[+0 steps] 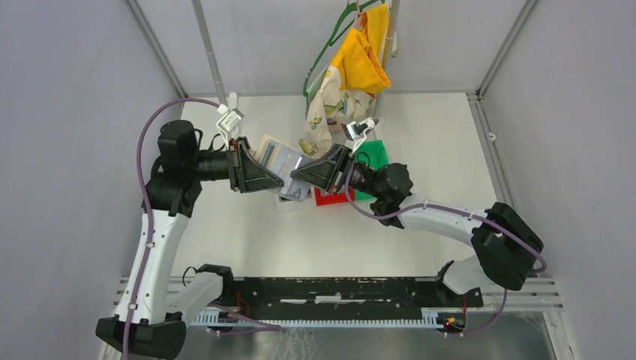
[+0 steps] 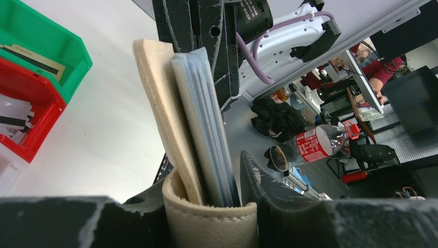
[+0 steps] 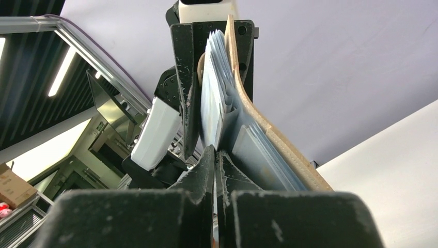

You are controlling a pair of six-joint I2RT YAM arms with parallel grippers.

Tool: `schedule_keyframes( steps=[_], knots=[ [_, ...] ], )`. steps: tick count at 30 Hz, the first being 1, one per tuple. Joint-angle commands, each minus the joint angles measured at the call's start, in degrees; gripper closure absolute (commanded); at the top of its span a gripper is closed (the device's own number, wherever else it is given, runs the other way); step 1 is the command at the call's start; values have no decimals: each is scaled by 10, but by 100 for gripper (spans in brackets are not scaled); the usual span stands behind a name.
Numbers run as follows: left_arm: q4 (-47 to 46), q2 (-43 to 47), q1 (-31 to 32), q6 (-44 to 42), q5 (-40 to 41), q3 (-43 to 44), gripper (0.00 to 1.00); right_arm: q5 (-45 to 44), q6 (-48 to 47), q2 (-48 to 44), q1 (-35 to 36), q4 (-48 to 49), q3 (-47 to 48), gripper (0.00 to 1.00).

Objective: Take the credit cards out of the card holder
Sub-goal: Remove the credit card from the card holder.

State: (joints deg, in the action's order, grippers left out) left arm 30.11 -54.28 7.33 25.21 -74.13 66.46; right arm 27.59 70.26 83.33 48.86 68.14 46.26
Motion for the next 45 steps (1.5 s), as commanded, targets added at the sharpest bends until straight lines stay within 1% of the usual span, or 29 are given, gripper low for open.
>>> schedule_keyframes(
  steps=[1,4,6,12,18,24,33,36,38,39,40,42,43,44,45],
  knots=[
    [-21,-2,3,9,-49,33,63,-10,-2,-9,4,57,-9,100],
    [-21,-10,3,12,-57,35,68,-6,0,-17,4,67,-26,100],
    [-21,-12,3,11,-58,36,69,-7,2,-25,4,78,-40,100],
    [-21,-14,3,12,-56,44,68,-8,-4,-43,4,78,-60,100],
    [-21,-9,4,13,-57,43,65,-2,-7,-39,5,76,-48,100],
    [-21,-9,3,15,-57,40,68,1,-38,-53,13,41,-48,100],
    [-21,-11,3,16,-58,38,70,-7,-38,-71,23,64,-96,100],
    [-21,-9,3,15,-60,38,74,-8,-38,-72,23,64,-96,100],
    [-21,-10,3,15,-61,38,78,-7,-39,-71,23,62,-89,100],
    [-21,-9,3,15,-63,37,81,-7,-38,-71,23,62,-85,98],
    [-21,-9,3,15,-63,37,84,-8,-37,-69,23,62,-82,91],
    [-21,-7,3,13,-64,38,87,-12,-35,-66,23,63,-74,84],
    [-21,-6,4,13,-64,39,88,-14,-32,-62,24,64,-69,78],
    [-21,-5,4,12,-64,40,88,-16,-29,-60,24,67,-64,69],
    [-21,-5,4,12,-64,40,90,-17,-25,-56,24,72,-60,65]
  ],
)
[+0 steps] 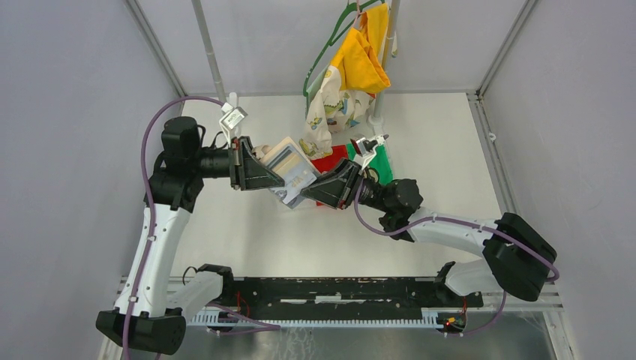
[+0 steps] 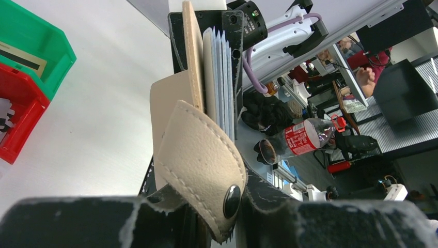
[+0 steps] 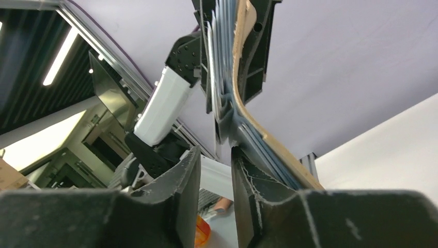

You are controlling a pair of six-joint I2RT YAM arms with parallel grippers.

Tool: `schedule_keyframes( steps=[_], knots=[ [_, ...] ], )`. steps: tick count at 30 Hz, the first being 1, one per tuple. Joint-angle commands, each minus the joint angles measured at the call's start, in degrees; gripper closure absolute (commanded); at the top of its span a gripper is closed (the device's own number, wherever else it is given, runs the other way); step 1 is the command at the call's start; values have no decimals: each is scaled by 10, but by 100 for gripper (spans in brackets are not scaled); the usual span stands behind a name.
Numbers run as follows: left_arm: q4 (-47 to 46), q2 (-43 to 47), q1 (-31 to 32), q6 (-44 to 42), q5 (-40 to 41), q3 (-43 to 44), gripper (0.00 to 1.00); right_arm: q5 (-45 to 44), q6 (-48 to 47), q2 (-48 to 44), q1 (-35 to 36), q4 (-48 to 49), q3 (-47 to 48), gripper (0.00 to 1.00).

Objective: Take the credit cards out of the card holder
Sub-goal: Remove the credit card from the card holder.

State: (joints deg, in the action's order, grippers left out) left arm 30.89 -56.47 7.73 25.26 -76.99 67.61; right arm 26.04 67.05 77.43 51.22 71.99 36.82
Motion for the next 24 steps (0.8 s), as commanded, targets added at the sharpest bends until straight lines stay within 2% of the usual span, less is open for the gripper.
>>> schedule_keyframes(
  steps=[1,3,6,9,13,24],
  knots=[
    [-29,17,0,12,-35,29,92,-2,12,8,1,44,38,64],
    [-29,17,-1,12,-34,29,93,-3,24,17,2,58,46,61],
    [-29,17,0,10,-33,28,94,-2,29,26,4,60,58,63],
    [-29,17,-1,9,-34,31,94,0,32,28,4,61,59,84],
    [-29,12,-1,9,-32,38,92,7,18,11,3,45,36,100],
    [-29,9,-1,7,-33,51,90,31,-12,-48,-14,13,-39,100]
  ],
)
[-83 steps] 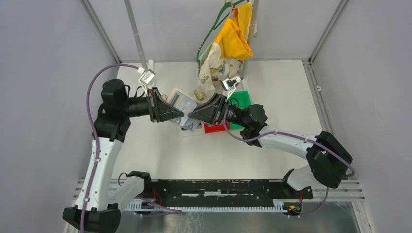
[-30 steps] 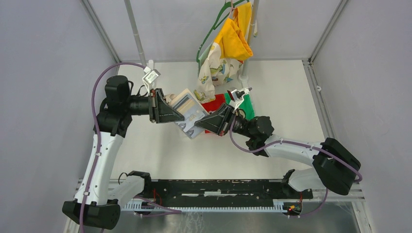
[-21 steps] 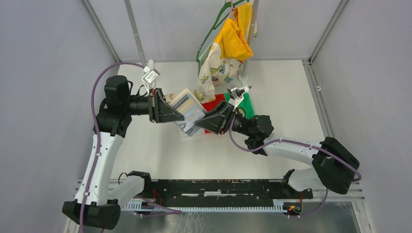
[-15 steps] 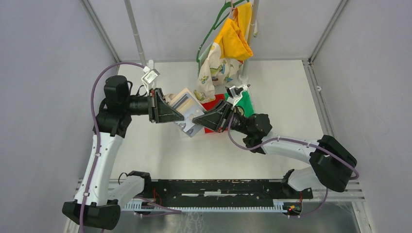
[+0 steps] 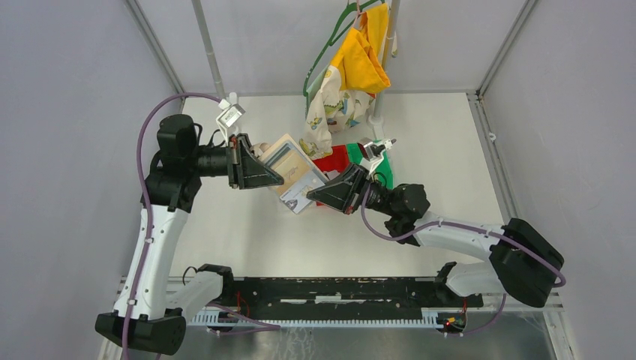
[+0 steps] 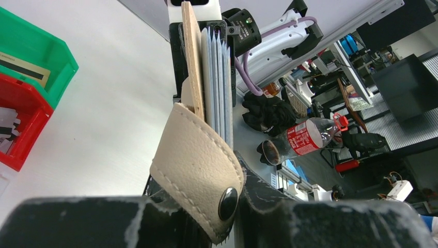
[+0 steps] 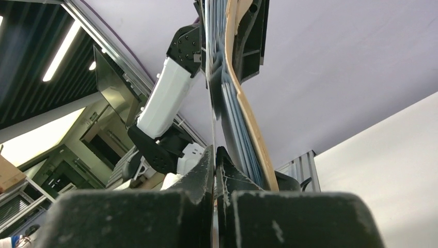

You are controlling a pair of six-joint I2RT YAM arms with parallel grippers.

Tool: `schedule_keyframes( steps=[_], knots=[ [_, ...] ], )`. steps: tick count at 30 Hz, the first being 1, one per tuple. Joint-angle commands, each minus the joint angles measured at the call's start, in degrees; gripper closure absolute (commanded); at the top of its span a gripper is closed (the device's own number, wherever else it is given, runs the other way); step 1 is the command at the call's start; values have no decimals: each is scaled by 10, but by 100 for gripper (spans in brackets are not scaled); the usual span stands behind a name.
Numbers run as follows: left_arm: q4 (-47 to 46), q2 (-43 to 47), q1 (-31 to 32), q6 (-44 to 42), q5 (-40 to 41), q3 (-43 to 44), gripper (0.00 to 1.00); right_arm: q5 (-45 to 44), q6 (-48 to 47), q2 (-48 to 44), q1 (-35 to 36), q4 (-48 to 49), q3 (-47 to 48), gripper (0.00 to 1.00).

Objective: Take the credit cards out of the card holder
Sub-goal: Remove the credit card from the card holder, then place the credit card in the storage box.

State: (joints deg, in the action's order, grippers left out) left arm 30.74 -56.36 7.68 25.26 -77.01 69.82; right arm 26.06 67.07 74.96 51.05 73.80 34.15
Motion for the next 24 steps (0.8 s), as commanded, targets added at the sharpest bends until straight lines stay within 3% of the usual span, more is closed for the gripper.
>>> schedule_keyframes(
  steps=[1,5,8,11,14,18,24],
  knots=[
    [-28,7,0,6,-34,30,90,43,-13,-32,-19,-17,-16,100],
    [-11,6,0,-19,-33,40,91,127,-62,-81,-81,-140,-23,100],
    [24,-1,-1,-64,-26,55,92,165,-171,-135,-136,-323,-11,100],
    [48,-7,-1,-90,-14,63,93,135,-317,-163,-177,-553,43,100],
    [51,-8,-1,-101,-3,62,93,125,-395,-138,-200,-670,107,100],
    [54,-8,-1,-107,-1,65,93,43,-498,-76,-207,-806,208,100],
    [57,0,-1,-115,-10,65,93,-61,-590,53,-207,-904,315,100]
  ],
)
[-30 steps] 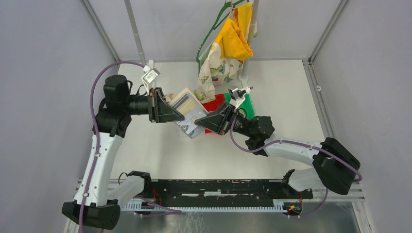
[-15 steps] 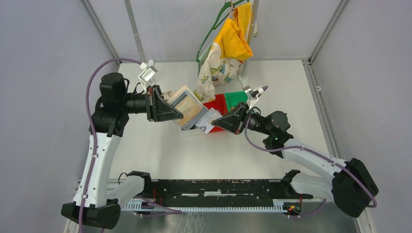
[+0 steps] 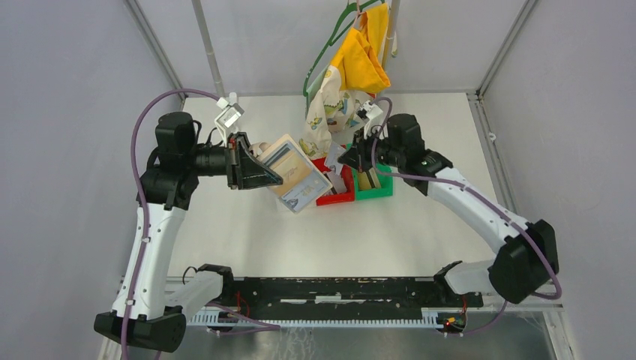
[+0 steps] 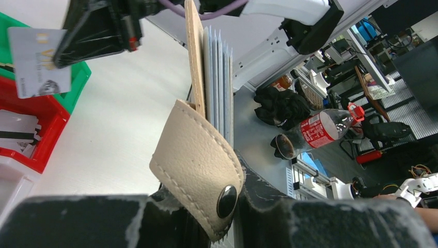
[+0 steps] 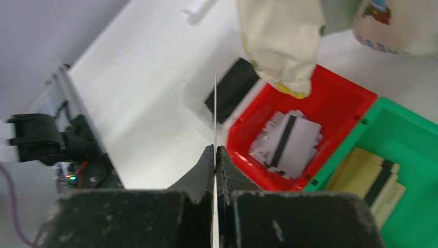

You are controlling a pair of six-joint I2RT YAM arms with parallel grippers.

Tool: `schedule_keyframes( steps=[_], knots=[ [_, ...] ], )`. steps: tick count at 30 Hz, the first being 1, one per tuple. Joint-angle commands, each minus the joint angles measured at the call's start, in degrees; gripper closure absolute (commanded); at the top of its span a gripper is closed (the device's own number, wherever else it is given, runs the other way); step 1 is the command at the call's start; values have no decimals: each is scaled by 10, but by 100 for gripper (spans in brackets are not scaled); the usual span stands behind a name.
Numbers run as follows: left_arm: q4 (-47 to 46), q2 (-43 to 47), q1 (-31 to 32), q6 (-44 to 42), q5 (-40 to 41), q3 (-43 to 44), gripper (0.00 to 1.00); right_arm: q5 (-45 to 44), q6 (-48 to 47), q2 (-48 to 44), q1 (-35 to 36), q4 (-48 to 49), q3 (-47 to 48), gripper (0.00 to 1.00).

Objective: Take the credit cards out of the card holder
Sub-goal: Place the credit card in the storage box.

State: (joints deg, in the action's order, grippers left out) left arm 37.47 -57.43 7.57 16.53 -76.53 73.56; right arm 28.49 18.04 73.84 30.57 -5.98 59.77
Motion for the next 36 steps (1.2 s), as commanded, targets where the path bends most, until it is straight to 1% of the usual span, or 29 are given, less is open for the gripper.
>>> schedule_keyframes(
  steps=[1,11,16,22,23,26,29,30,31,34,36],
  knots=[
    [-10,11,0,-27,-16,27,94,-91,-107,88,-2,-111,70,100],
    [-9,17,0,-18,-27,35,96,-128,-156,232,32,-124,131,100],
    [-10,19,0,-14,-28,43,96,-139,-168,265,58,-94,139,100],
    [-10,20,0,-12,-32,41,96,-126,-169,284,60,-83,129,100],
    [-10,20,0,-12,-34,41,96,-129,-169,282,61,-79,126,96],
    [-9,21,1,-12,-41,39,96,-138,-156,253,61,-45,102,79],
    [-9,21,1,-11,-49,37,96,-125,-134,191,61,9,68,62],
    [-9,22,0,-11,-51,36,96,-116,-127,170,61,21,59,58],
    [-9,22,0,-11,-55,36,96,-108,-118,154,62,23,58,53],
    [-10,23,0,-11,-66,35,96,-97,-101,99,64,13,53,43],
    [-9,23,0,-11,-72,34,96,-100,-95,50,66,17,35,33]
  ],
)
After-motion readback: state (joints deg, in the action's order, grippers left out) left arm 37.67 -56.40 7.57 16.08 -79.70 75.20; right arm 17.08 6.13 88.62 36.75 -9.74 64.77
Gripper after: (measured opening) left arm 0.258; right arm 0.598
